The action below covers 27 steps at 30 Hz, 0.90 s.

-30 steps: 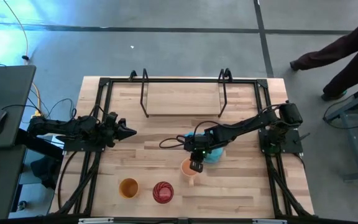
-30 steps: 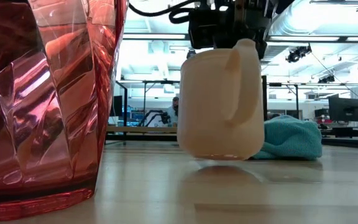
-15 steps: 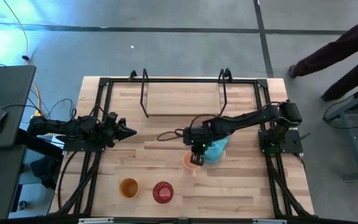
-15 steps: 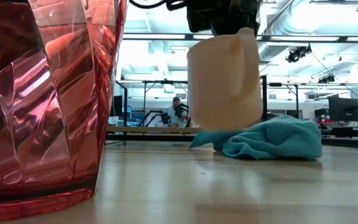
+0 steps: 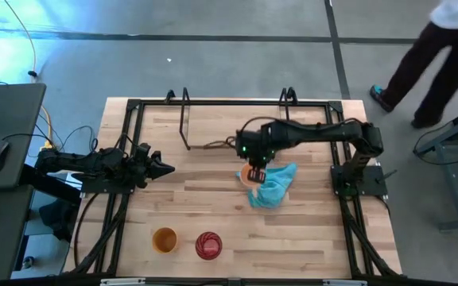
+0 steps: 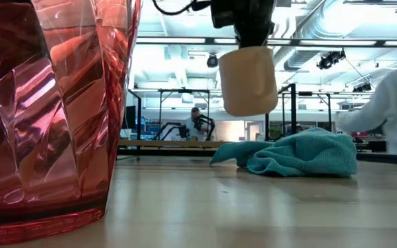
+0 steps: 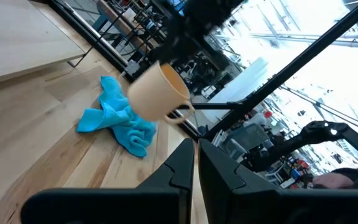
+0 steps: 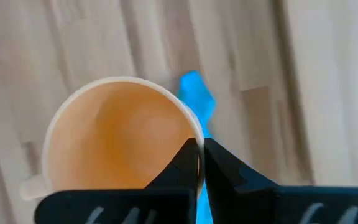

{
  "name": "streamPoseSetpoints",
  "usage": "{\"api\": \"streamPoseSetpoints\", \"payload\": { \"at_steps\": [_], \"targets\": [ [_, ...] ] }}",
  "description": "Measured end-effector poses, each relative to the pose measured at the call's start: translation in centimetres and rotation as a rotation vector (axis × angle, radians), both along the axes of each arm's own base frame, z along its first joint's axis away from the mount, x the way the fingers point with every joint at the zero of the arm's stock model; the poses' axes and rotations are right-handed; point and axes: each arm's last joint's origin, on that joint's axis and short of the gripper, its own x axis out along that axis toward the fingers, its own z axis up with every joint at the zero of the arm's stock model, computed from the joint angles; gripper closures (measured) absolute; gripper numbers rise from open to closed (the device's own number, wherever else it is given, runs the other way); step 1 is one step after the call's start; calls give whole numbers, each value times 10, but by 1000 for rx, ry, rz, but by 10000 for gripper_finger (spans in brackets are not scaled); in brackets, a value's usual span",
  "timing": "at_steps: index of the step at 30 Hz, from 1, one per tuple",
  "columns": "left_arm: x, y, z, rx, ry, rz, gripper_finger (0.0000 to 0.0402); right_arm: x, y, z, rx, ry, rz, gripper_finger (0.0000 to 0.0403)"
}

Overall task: Stack small to large cups/mugs on shelf
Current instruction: Put the orange mug on the shelf

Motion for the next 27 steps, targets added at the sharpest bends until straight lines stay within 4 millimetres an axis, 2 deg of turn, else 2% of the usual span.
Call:
{"api": "streamPoseSetpoints", "payload": {
  "at_steps": [17,27],
  "targets": [
    [0,0,0,0,0,0,389,-12,-91,1,-43,-40,-57,403],
    [0,0,0,0,0,0,389,-29,-136,2,-42,-49,-56,403]
  ]
}}
